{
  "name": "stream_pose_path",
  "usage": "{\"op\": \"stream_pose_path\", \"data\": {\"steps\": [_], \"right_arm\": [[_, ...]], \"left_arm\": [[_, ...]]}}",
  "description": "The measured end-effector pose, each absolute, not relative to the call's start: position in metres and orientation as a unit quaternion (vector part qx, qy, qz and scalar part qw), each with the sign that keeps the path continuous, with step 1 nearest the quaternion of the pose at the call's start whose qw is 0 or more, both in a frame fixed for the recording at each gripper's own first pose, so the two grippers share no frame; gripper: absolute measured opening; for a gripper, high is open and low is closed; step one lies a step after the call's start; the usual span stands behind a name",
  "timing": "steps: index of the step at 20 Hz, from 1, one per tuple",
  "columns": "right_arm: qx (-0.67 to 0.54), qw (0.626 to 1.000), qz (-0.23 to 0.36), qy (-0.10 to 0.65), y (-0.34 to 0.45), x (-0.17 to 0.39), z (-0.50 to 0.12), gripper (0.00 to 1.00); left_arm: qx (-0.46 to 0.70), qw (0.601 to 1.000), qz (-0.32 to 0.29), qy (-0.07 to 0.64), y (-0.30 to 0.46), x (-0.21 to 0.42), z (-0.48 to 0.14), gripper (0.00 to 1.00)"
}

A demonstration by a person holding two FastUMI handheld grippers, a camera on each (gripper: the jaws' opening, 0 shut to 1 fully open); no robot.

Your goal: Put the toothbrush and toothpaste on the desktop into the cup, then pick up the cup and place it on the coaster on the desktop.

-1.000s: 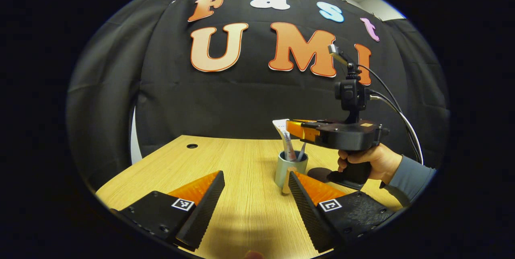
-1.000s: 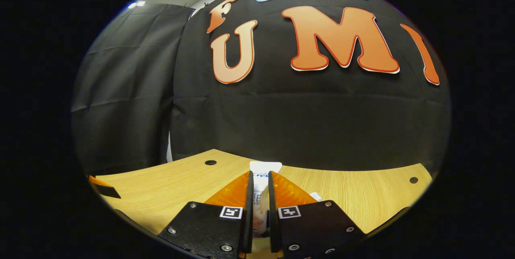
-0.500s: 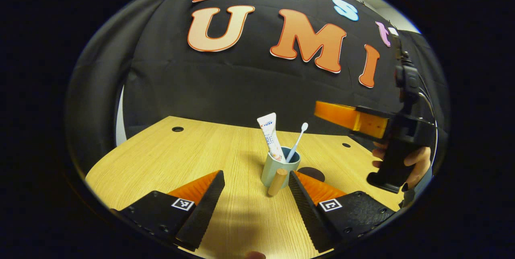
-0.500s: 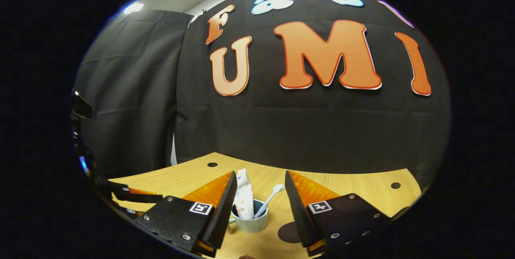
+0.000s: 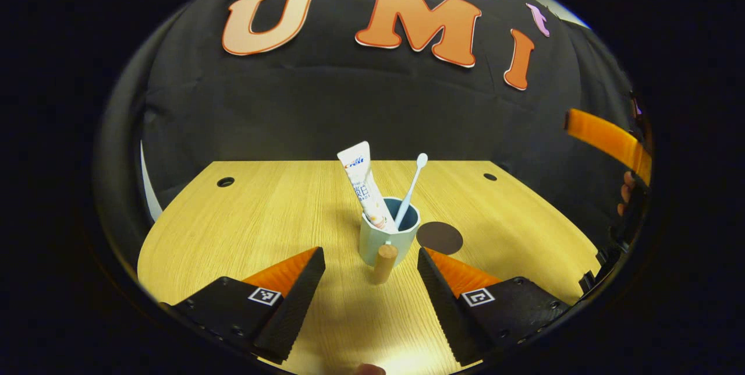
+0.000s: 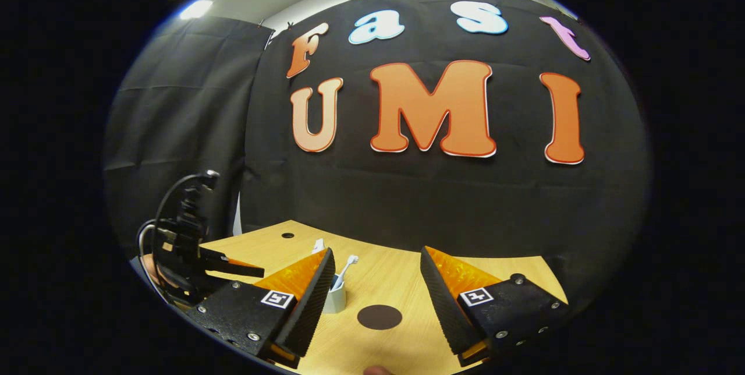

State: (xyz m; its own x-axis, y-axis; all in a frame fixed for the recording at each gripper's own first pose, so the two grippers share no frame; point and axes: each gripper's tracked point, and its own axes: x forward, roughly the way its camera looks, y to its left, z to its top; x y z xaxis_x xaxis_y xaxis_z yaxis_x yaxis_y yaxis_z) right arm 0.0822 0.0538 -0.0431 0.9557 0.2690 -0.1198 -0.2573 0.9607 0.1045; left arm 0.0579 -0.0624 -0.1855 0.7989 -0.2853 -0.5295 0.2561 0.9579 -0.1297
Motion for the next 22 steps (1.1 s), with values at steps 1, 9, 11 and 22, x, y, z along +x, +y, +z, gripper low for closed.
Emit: {"op": "stream_pose_path", "data": {"steps": [1, 9, 11, 22], "right_arm": [[0.041, 0.989, 0.125, 0.063, 0.043, 0.075, -0.038, 0.88], [0.05, 0.992, 0.091, 0.067, -0.011, 0.025, -0.041, 0.89], [0.05, 0.993, 0.081, 0.074, -0.023, 0.017, -0.048, 0.89], [0.031, 0.993, 0.084, 0.074, -0.033, -0.011, -0.059, 0.92]], "left_arm": [[-0.024, 0.944, -0.15, 0.294, -0.068, 0.063, -0.191, 0.96], [-0.007, 0.892, -0.178, 0.415, -0.086, 0.088, -0.234, 0.96], [-0.017, 0.878, -0.179, 0.444, -0.089, 0.087, -0.237, 0.96], [0.059, 0.826, -0.178, 0.532, -0.102, 0.093, -0.261, 0.88]]}}
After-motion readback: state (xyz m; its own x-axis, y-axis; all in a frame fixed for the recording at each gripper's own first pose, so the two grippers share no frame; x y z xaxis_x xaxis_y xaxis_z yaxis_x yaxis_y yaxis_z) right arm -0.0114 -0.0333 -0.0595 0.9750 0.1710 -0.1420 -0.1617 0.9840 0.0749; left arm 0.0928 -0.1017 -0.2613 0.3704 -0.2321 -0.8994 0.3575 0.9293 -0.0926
